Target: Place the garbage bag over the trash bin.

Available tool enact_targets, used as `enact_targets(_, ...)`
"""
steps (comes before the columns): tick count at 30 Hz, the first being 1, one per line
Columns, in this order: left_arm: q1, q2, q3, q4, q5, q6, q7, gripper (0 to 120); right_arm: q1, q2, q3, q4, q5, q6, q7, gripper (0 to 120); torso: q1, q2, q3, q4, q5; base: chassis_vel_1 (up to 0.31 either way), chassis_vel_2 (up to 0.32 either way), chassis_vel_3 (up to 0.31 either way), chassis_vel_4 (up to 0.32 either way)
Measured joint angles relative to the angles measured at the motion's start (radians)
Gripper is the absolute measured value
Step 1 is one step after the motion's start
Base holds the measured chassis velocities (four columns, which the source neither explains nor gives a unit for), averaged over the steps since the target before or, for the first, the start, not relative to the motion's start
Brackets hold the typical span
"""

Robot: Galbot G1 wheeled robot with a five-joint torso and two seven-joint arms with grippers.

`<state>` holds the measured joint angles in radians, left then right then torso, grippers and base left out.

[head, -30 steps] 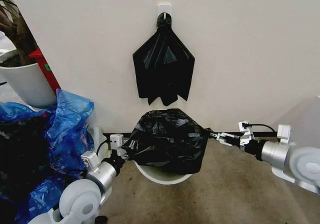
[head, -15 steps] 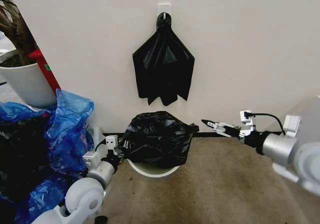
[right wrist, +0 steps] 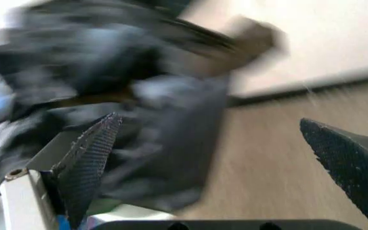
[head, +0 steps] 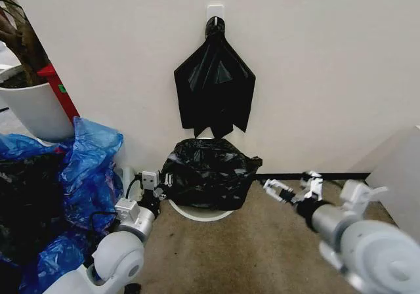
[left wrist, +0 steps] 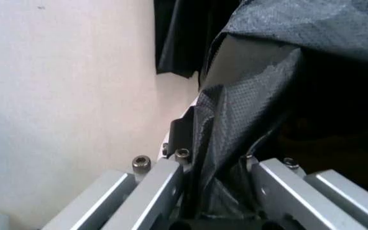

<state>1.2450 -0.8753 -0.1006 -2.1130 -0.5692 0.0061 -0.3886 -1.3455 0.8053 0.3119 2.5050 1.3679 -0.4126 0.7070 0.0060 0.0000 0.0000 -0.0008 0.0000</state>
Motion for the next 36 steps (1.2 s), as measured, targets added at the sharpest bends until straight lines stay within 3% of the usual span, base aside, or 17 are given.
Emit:
enact_targets(1,-0.009,-0.006,0.014,0.011,0.008,0.003,0.0,1,0.018,-0.028,-0.041,-0.001,-0.091,-0.006,-0.128,100,0.0,0.0,0.0,0.0004,0.0,0.0,0.0,0.0,0.0)
enact_targets(6,-0.024,-0.011,0.034,0.02,0.014,0.014,0.0,1,0.077,-0.066,-0.115,-0.002,-0.163,-0.021,-0.257,100,0.0,0.0,0.0,0.0006,-0.0001,0.0,0.0,0.0,0.0)
enact_targets(8,-0.037,-0.012,0.042,0.03,0.018,0.025,0.001,1,0.13,-0.087,-0.195,-0.003,-0.234,-0.023,-0.331,100,0.0,0.0,0.0,0.0007,0.0,0.0,0.0,0.0,0.0)
enact_targets(13,-0.058,-0.01,0.057,0.038,0.021,0.037,0.001,1,0.219,-0.1,-0.297,-0.003,-0.312,-0.024,-0.405,100,0.0,0.0,0.0,0.0006,0.0,0.0,0.0,0.0,0.0)
enact_targets(19,-0.088,-0.005,0.071,0.047,0.057,0.041,0.013,1,0.338,-0.086,-0.416,-0.01,-0.33,-0.051,-0.395,100,0.0,0.0,0.0,0.0006,0.0,0.0,0.0,0.0,0.0)
enact_targets(25,-0.091,0.005,0.067,0.046,0.069,0.039,0.025,1,0.376,-0.078,-0.466,-0.053,-0.348,-0.068,-0.354,97,0.0,0.0,0.0,0.0005,0.0,0.0,0.0,0.0,0.0)
enact_targets(36,-0.105,0.009,0.064,0.039,0.07,0.035,0.038,1,0.41,-0.071,-0.506,-0.102,-0.321,-0.091,-0.293,59,0.0,0.0,0.0,0.0004,0.0,0.0,0.0,0.0,0.0)
